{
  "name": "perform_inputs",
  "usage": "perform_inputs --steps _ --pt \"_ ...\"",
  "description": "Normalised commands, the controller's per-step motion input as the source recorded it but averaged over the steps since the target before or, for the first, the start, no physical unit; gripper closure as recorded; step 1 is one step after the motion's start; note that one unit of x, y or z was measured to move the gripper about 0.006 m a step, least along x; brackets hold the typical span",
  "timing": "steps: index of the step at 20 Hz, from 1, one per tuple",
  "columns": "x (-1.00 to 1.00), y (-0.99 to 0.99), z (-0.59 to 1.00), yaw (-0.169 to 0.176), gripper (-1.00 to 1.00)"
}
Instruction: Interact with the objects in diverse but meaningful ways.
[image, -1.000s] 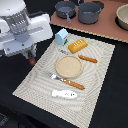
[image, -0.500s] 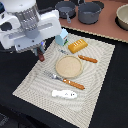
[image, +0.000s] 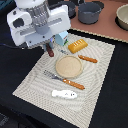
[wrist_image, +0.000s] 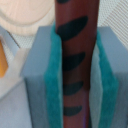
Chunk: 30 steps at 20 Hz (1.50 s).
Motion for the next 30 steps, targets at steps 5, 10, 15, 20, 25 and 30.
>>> perform_inputs --steps 5,10,15,20,25,30 --pt "0.88 0.06 0.22 -0.047 1.00" --pt "0.88 0.03 0.14 -0.048 1.00" --pt "0.88 0.03 0.12 -0.052 1.00" --pt "0.87 0.05 0.06 -0.054 1.00" --pt "0.86 0.13 0.01 -0.051 1.00" --pt "0.83 0.20 0.00 -0.044 1.00"
